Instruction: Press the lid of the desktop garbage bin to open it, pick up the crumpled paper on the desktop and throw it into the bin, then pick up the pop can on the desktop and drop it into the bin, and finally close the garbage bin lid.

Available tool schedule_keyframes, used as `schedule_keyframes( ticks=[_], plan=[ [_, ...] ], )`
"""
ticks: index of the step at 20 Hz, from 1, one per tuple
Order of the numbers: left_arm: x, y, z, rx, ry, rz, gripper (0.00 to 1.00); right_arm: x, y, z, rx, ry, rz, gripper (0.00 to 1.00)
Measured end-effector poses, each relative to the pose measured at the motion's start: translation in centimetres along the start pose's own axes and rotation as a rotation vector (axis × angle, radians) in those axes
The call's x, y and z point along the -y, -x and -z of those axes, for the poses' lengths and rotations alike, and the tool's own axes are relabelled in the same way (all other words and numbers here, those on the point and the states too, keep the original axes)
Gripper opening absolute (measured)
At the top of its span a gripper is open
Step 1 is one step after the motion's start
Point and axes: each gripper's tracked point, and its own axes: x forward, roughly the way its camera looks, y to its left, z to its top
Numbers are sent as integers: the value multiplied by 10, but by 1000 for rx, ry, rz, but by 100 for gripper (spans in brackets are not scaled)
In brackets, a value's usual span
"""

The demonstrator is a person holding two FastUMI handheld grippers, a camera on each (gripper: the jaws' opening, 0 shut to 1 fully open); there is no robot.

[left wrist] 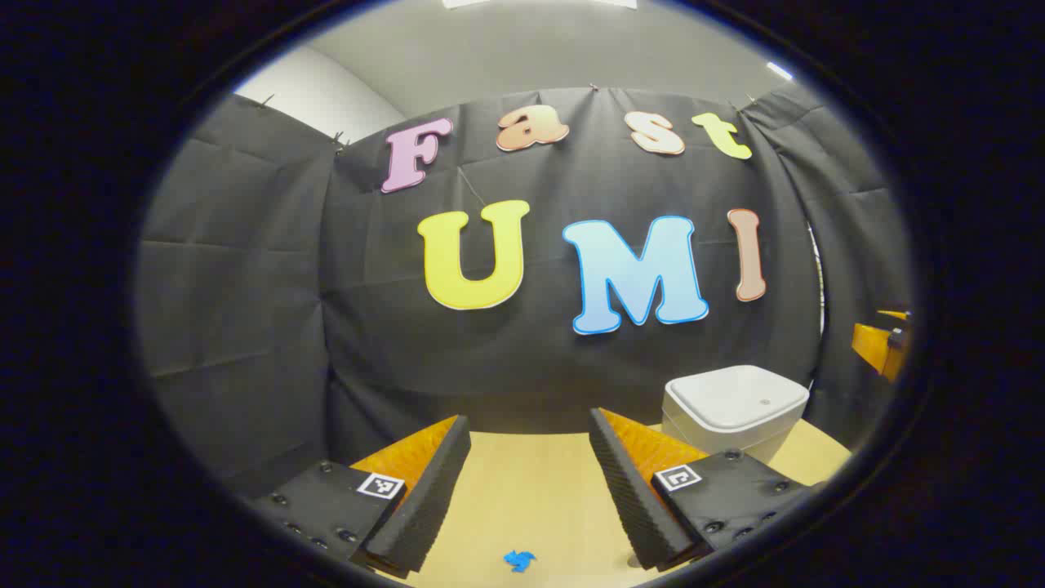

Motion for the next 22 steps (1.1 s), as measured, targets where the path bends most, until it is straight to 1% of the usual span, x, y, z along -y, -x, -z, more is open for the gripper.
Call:
schedule_keyframes(
  ticks=[1,3,4,6,7,8,13,14,15,16,22],
  plan=[
    [3,0,0,0,0,8,96,0,0,0,2,-1,5,95],
    [6,0,-3,2,-8,22,95,-1,0,0,4,-8,8,95],
    [8,0,-3,7,-14,28,100,-2,0,0,2,-14,9,95],
    [11,1,-7,11,-22,38,100,-4,0,-1,1,-21,10,95],
    [12,1,-7,12,-25,42,95,-5,0,-1,0,-23,10,95],
    [13,0,-8,13,-24,44,95,-6,-1,-2,1,-24,10,95],
    [12,-3,-7,6,-15,42,96,-11,-1,-1,0,-1,-2,95],
    [12,-3,-6,6,-14,40,100,-11,-1,-1,-1,4,-3,95],
    [11,-2,-6,5,-14,38,100,-11,-1,0,-1,6,-5,95],
    [11,-2,-6,7,-13,38,96,-12,-2,-2,0,6,-6,95],
    [9,-3,-8,9,-5,32,95,-15,-6,-3,-1,7,-14,95]
  ],
)
